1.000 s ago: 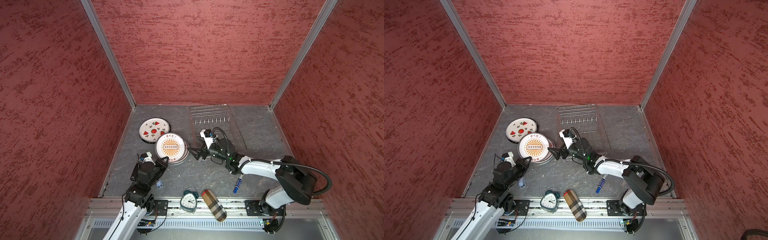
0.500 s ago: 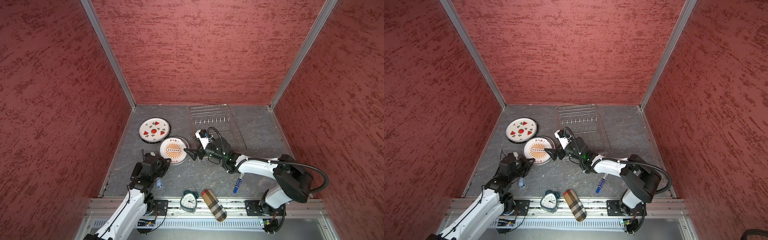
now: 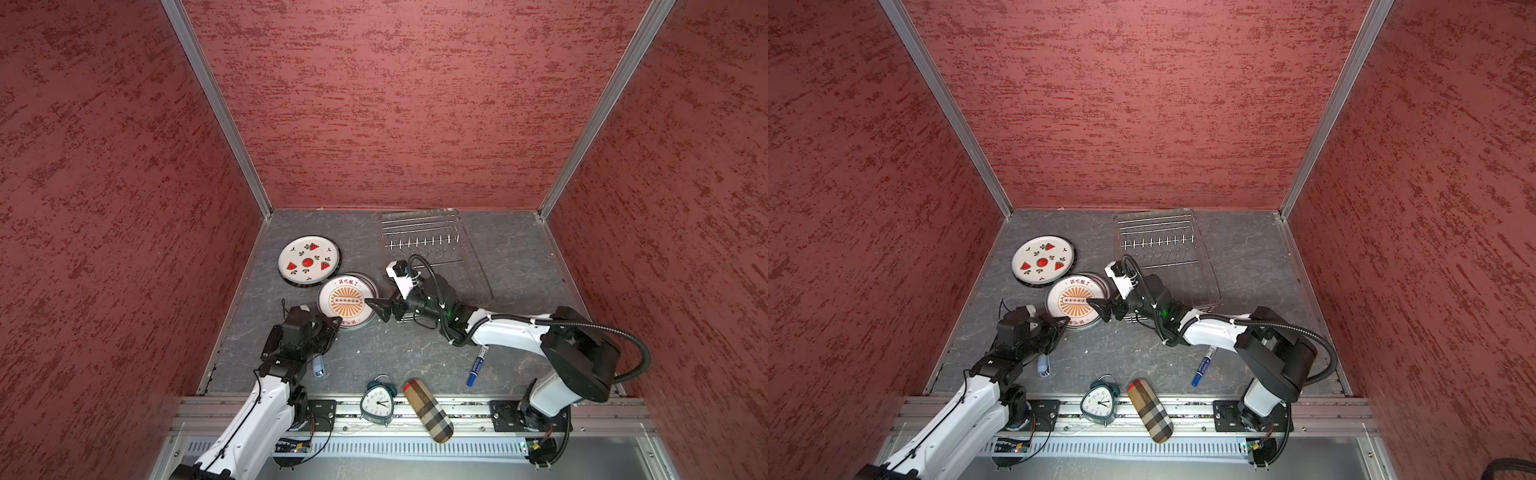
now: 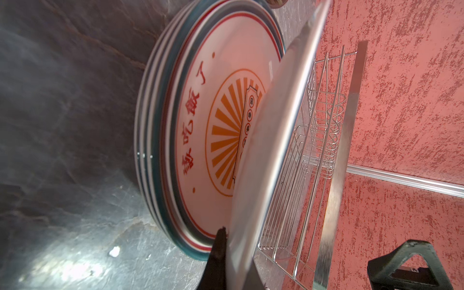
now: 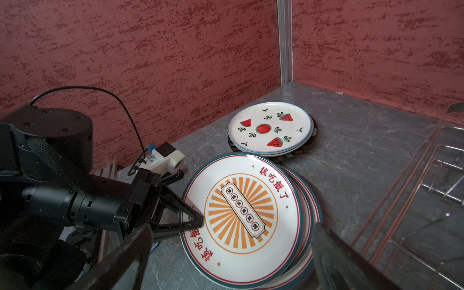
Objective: Unload the plates from the dish rack
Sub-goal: 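Lower the sunburst plate onto the stack and open the left gripper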
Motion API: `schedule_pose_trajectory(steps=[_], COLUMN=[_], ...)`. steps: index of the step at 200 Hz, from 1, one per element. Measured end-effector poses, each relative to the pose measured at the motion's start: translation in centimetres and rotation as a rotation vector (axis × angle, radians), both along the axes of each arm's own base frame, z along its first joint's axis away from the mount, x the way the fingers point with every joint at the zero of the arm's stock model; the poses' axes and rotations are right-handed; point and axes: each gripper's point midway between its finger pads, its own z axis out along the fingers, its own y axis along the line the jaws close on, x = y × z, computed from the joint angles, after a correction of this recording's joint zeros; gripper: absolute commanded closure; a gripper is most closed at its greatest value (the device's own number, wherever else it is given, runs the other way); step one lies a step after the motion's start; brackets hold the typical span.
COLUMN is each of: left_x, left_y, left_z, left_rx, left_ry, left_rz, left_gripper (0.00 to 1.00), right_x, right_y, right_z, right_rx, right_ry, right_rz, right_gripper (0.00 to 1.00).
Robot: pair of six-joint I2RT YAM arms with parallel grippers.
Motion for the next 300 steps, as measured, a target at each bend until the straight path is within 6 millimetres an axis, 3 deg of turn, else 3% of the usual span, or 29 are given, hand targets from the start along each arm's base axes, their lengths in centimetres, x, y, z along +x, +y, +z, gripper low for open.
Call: schedule_pose_trajectory(steps=[37,66,120,159,206,240,300], left_x=[0.0,0.1,0.2,0.2,0.3,0.4,0.3], left_y=[0.0,-0.1,0.0,0.0,0.2,0.9,1.5], left_z=[-0.1,-0.1,0.0,0.1,0.6,0.7,0.1], left_rx=[-0.004,-0.004,-0.006,-0.004,0.001,0.028,0.069], left_ry=[0.005,0.004,-0.001,-0.005,-0.028,-0.03,-0.003], left_rz=[0.001,-0.001,0.003,0.0,0.014,0.05,0.075], left_gripper=[0.86,0.77,0.74,0.52,0.35,0.36,0.55], right_x=[0.3,0.4,0.4,0.4,0.5,0.6,0.7], right_y=[-0.1,-0.2,-0.2,-0.2,-0.2,-0.3,-0.3], right_z=[-0.1,-0.1,-0.1,-0.1,-0.1,-0.2,-0.7], right_rx=[-0.004,-0.005,-0.006,-0.007,-0.008,-0.013,-0.028], right_ry=[-0.003,-0.005,-0.007,-0.007,-0.009,-0.012,-0.005], right_rz=[-0.017,-0.025,-0.031,-0.034,-0.04,-0.049,-0.052], right_gripper=[0.01,0.01,0.01,0.01,0.01,0.01,0.01])
